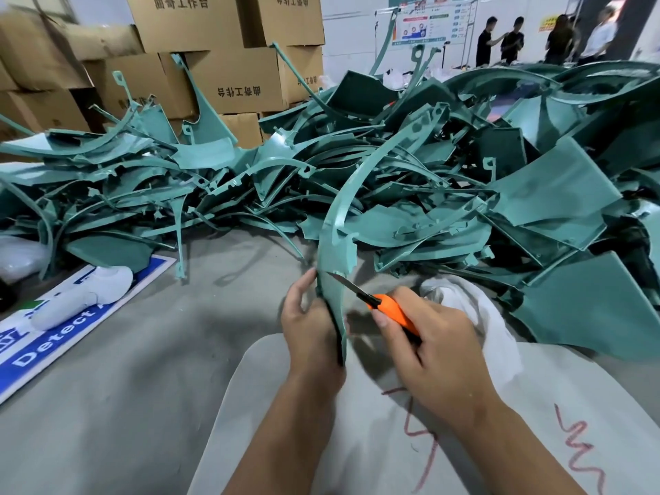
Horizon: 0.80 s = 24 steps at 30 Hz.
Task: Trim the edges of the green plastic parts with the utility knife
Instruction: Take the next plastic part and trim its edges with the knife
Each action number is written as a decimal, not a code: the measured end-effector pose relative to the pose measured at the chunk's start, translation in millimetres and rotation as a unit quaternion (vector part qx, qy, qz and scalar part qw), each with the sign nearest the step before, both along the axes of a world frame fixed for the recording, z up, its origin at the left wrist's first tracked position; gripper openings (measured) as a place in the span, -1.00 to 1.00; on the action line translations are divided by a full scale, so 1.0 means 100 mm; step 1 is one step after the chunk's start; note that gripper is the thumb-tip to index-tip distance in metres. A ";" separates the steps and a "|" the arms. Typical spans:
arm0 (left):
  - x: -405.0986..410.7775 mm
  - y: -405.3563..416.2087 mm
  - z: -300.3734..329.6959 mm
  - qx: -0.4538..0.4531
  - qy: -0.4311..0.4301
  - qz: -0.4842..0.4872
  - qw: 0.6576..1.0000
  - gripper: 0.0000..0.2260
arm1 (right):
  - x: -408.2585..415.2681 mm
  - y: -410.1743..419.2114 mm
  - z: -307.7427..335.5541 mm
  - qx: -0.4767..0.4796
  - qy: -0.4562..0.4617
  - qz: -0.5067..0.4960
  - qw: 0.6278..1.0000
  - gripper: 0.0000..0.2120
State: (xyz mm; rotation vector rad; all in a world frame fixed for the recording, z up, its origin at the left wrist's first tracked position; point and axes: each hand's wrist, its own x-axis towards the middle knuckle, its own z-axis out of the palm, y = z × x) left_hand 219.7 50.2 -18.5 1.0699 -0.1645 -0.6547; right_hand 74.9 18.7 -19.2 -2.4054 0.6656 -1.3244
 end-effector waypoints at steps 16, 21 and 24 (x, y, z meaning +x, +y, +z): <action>0.23 0.15 0.11 -0.023 -0.120 0.137 0.983 -0.68 | -0.06 -0.14 -0.07 0.035 0.045 0.068 0.996 -0.70; 0.22 0.16 0.16 -0.047 -0.044 0.063 0.996 -0.96 | -0.08 -0.15 -0.06 0.026 -0.011 0.023 0.999 -0.68; 0.25 0.18 0.16 -0.043 -0.025 0.063 0.997 -0.93 | -0.07 -0.16 -0.04 0.011 -0.026 -0.032 0.999 -0.69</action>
